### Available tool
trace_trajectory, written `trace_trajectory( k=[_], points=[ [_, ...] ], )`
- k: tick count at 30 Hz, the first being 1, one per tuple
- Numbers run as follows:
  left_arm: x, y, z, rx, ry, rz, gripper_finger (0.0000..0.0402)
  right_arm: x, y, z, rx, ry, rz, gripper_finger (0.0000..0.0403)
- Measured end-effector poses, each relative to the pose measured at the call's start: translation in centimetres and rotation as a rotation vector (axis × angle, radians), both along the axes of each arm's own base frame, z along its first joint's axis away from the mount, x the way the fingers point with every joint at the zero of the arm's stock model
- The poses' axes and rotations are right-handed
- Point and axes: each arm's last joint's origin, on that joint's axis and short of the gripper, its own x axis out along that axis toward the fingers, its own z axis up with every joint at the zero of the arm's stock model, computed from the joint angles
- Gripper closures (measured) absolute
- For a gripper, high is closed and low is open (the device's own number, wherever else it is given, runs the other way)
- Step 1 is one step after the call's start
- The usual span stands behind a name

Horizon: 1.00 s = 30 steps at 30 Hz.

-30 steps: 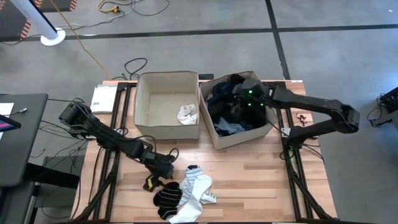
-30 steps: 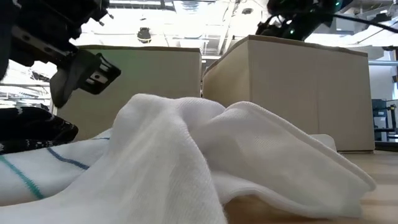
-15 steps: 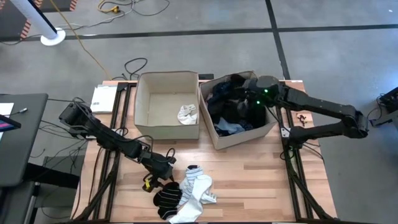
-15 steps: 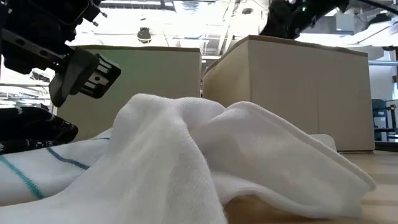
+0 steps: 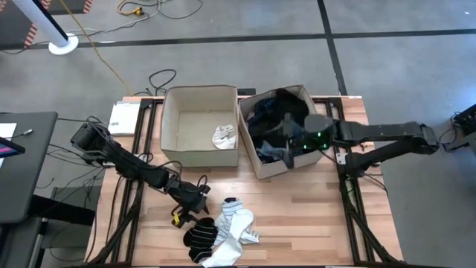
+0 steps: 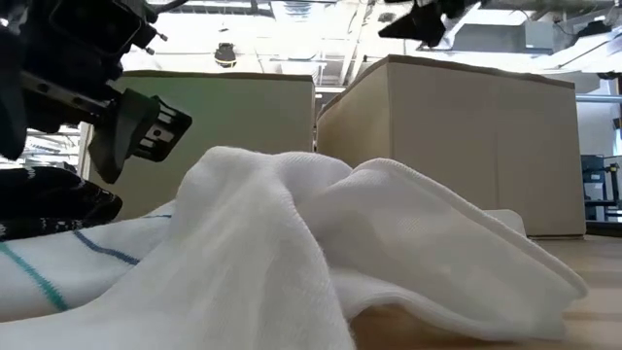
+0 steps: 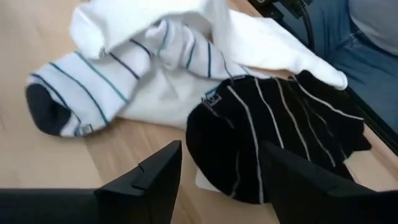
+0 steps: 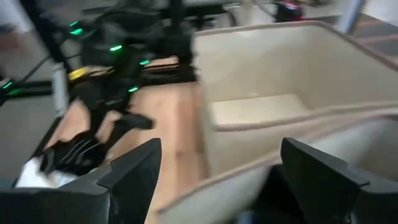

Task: Sort clothes
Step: Put the top black sock into the right laundry organizer

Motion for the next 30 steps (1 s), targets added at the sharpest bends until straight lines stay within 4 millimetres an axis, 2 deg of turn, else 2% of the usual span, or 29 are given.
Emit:
trace_trajectory(
  k=[3,7,9,14,18,23,30],
  points=[
    [0.1,-0.1,-0.4,-0.022,0.028,-0.005,0.0194,0.6,1.7,-0.2,-0.02,-0.004,0.073,0.0058],
    [0.5,-0.3,-2.2,0.001,0.104,0.005,0.0194,1.2,3.2,-0.7,-0.029,-0.001,0.116,0.0058],
    [0.8,-0.4,-3.0,0.017,0.131,0.005,0.0194,1.6,3.8,-1.1,-0.031,0.014,0.135,0.0058],
    [2.4,-0.7,-3.4,0.08,0.097,0.036,0.02,2.7,4.6,-2.2,-0.033,0.054,0.162,0.0058],
    [2.9,-0.7,-3.4,0.114,0.074,0.006,0.0258,3.8,5.2,-3.8,-0.037,0.115,0.175,0.0059],
    [3.3,-0.5,-3.0,0.148,0.038,-0.041,0.0381,5.1,6.2,-5.8,-0.041,0.177,0.195,0.0058],
    [4.5,0.3,-2.0,0.198,0.045,-0.048,0.0398,6.1,8.0,-7.0,-0.057,0.181,0.234,0.0058]
  ],
)
